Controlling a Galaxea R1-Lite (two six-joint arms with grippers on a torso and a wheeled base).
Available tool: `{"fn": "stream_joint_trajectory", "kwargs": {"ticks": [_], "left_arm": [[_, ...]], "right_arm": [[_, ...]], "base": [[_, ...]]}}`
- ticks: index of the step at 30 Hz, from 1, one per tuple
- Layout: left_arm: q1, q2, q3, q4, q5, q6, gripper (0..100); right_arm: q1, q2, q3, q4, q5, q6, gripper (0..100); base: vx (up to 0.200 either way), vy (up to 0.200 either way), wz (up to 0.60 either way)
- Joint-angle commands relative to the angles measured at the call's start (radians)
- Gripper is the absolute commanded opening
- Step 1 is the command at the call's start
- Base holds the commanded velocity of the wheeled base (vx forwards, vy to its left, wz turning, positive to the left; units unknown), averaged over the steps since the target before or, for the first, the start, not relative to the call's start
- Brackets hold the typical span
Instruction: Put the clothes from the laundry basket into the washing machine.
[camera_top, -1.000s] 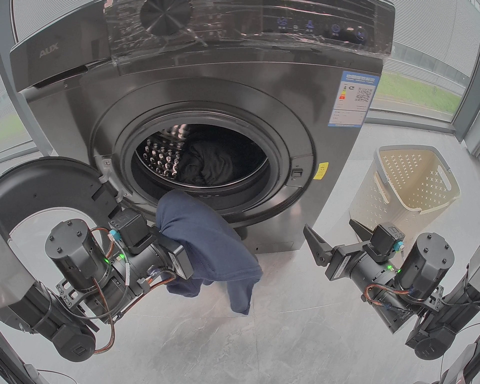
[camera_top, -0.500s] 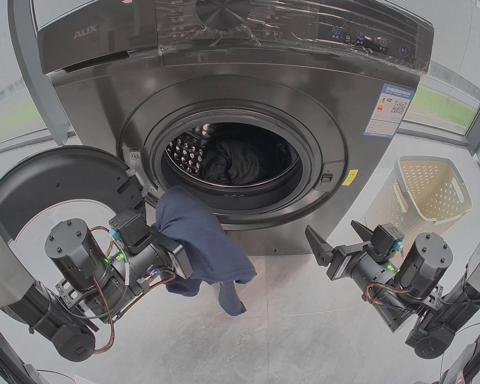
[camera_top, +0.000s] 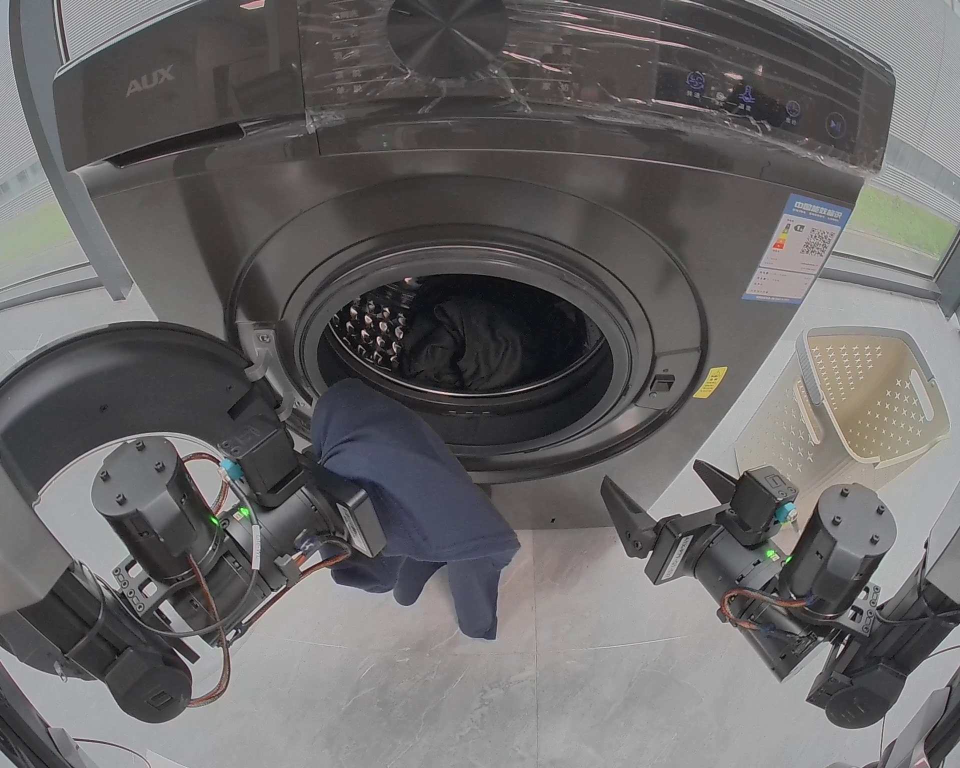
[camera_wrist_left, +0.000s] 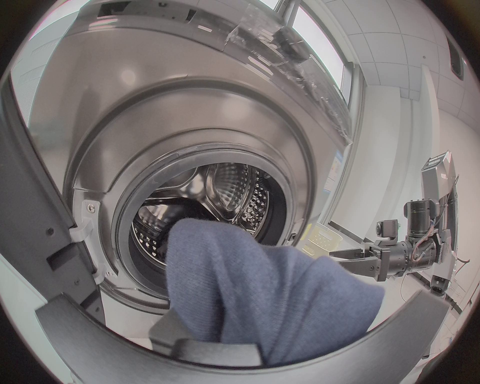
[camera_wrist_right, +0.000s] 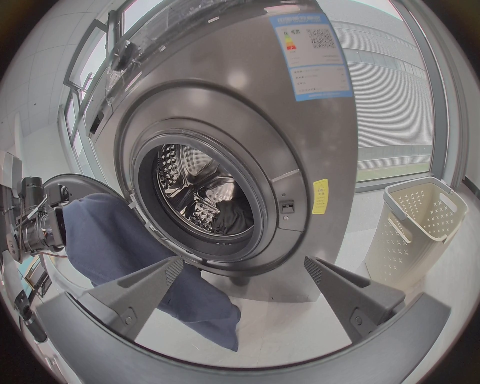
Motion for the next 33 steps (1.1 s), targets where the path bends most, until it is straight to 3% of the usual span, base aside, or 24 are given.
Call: {"fn": "stream_joint_trajectory", "kwargs": {"ticks": [1,7,20,27,31,33], "left_arm": [[-0.001,0.005,0.002,0.000,0.009,0.000,0],[-0.002,0.037,-0.015,0.000,0.056,0.012,0],[-0.004,0.050,-0.043,-0.002,0.058,0.006,0],[-0.030,0.060,-0.060,-0.002,0.058,-0.013,0],[-0.044,0.131,-0.124,0.000,0.059,-0.013,0],[-0.045,0.162,-0.139,-0.002,0.050,0.004,0]], "right_arm": [[0.019,0.015,0.003,0.000,-0.003,0.001,100],[0.052,0.041,0.049,0.000,-0.007,-0.001,100],[0.095,0.041,0.081,0.000,-0.007,-0.006,100],[0.151,0.033,0.106,0.000,-0.009,-0.030,100],[0.167,0.033,0.112,0.000,-0.010,-0.030,100],[0.170,0.032,0.126,0.000,-0.009,-0.032,100]], "base": [[0.000,0.000,0.00],[0.000,0.000,0.00],[0.185,0.000,0.00],[0.000,0.000,0.00],[0.000,0.000,0.00],[0.000,0.000,0.00]]}}
